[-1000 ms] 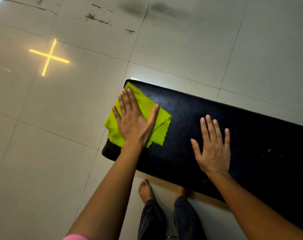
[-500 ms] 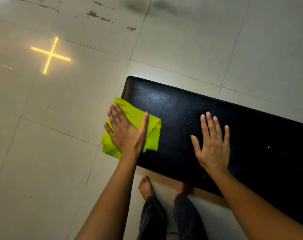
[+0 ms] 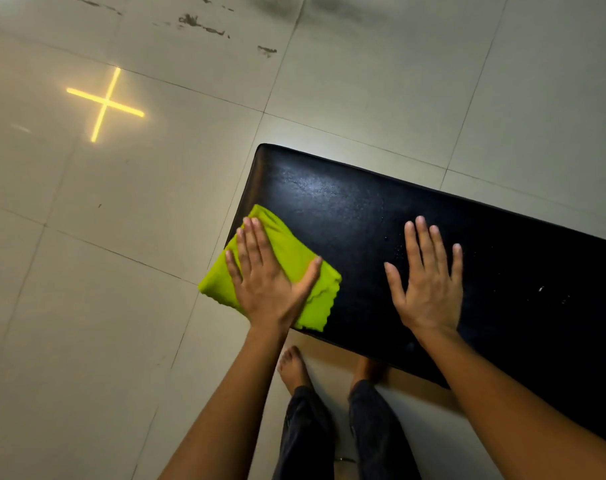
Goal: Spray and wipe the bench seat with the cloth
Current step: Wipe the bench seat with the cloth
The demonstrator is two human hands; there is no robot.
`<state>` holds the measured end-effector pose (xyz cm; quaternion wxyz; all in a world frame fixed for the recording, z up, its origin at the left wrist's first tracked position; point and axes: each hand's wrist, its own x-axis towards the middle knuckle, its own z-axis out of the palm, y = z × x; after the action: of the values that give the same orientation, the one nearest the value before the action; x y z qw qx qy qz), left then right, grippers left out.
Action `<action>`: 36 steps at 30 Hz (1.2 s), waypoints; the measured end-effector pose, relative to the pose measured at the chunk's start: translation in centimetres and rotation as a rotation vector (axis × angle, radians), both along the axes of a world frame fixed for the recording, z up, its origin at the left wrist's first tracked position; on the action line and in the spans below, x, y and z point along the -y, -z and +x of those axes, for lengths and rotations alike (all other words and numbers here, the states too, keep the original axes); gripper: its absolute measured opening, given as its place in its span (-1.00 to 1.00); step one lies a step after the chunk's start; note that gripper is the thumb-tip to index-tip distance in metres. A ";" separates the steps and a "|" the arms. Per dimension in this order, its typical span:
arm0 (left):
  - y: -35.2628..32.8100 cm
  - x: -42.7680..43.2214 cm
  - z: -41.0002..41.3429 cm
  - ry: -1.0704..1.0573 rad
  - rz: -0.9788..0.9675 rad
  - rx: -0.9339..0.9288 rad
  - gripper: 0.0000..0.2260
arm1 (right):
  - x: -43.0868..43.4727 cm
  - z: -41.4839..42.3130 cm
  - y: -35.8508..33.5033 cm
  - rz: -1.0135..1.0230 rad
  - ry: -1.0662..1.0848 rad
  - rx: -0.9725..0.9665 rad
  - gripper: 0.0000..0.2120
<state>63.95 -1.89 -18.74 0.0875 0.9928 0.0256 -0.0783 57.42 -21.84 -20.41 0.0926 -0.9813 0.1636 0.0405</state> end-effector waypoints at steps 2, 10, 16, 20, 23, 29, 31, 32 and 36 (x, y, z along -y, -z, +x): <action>-0.3 2.5 1.9 -0.133 -0.026 -0.021 -0.05 | 0.1 -0.1 0.0 0.002 0.002 0.004 -0.40; 0.2 0.8 -1.6 0.452 0.021 0.032 -0.20 | 0.0 -0.1 -0.2 -0.006 0.003 -0.004 -0.40; 0.1 0.1 2.9 0.191 0.014 0.033 -0.17 | 0.1 0.1 0.1 -0.022 -0.011 0.019 -0.40; -0.1 5.4 6.9 0.011 0.000 -0.020 -0.14 | 0.1 0.0 0.1 -0.021 -0.007 0.011 -0.41; 0.0 7.2 6.6 0.173 0.018 -0.039 -0.20 | 0.2 0.1 0.1 -0.007 0.001 0.014 -0.42; 0.1 0.6 2.4 0.727 0.052 0.030 -0.25 | 0.2 0.1 -0.7 0.039 0.001 -0.018 -0.41; -0.2 0.4 3.4 0.576 0.057 0.023 -0.21 | 0.3 0.1 -1.3 0.072 -0.009 0.001 -0.40; -0.5 1.3 4.0 0.471 0.045 0.002 -0.19 | 0.7 0.1 -1.5 0.091 0.002 0.030 -0.39; -1.0 8.3 5.2 0.251 -0.016 -0.087 -0.17 | 3.7 -1.5 -2.7 0.117 0.196 0.096 -0.38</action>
<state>69.12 -10.16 -17.77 0.0837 0.9831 -0.0957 -0.1318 55.88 -25.54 -17.72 0.1608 -0.9543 0.2517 -0.0064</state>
